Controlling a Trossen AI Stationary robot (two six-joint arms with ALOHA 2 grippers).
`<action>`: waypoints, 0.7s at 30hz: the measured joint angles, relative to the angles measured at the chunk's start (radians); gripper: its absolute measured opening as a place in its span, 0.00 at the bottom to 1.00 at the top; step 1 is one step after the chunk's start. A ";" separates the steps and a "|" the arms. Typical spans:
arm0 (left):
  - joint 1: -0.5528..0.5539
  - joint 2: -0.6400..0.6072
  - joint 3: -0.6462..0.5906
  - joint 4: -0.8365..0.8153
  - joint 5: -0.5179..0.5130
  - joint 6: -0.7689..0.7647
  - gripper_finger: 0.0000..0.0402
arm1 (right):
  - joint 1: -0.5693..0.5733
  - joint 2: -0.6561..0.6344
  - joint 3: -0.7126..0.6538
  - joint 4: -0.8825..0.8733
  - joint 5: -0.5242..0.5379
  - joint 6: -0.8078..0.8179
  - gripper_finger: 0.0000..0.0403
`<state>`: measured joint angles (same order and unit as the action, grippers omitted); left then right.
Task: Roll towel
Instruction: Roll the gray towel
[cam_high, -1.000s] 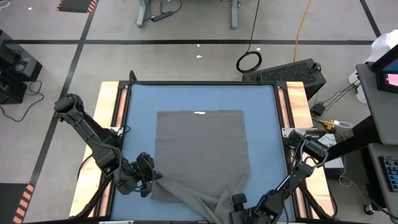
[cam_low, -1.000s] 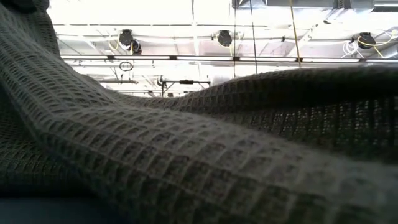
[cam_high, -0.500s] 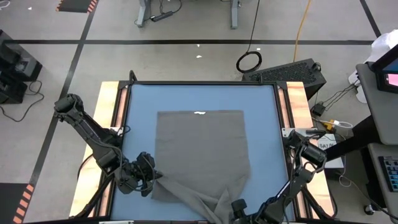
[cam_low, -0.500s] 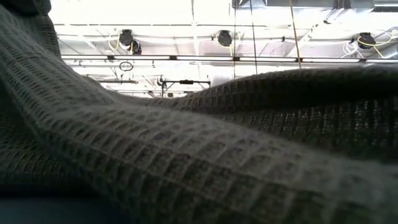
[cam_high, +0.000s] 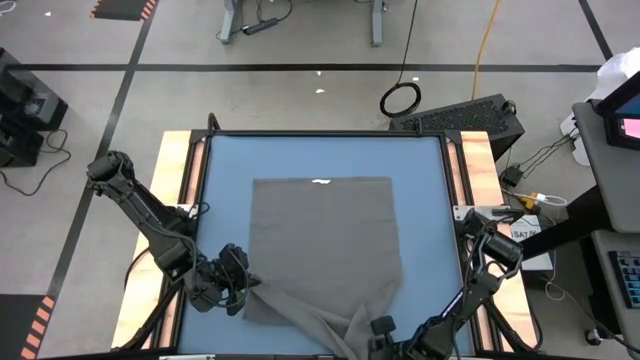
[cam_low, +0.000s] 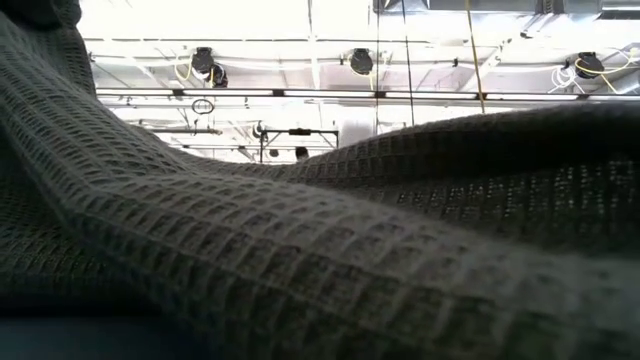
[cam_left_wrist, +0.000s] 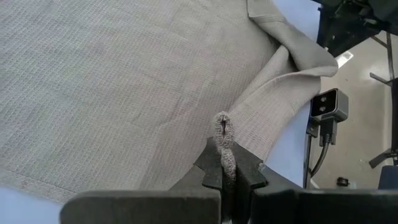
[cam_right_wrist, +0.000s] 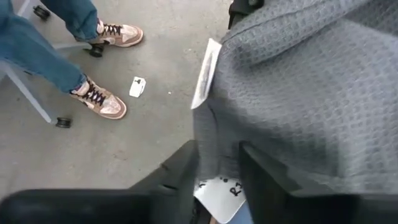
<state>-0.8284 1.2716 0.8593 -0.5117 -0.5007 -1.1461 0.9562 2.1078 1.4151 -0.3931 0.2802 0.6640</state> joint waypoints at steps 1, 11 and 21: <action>0.000 0.000 0.000 0.000 0.000 0.000 0.01 | 0.000 0.000 0.000 -0.001 0.000 0.006 0.21; 0.000 0.000 0.000 -0.011 0.000 0.000 0.01 | 0.000 -0.003 0.000 0.007 -0.084 0.111 0.02; 0.000 0.000 0.000 -0.006 0.000 0.000 0.01 | -0.002 -0.109 0.000 -0.047 -0.104 0.261 0.00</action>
<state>-0.8284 1.2716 0.8593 -0.5175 -0.5003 -1.1458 0.9537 1.9984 1.4147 -0.4401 0.1764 0.9249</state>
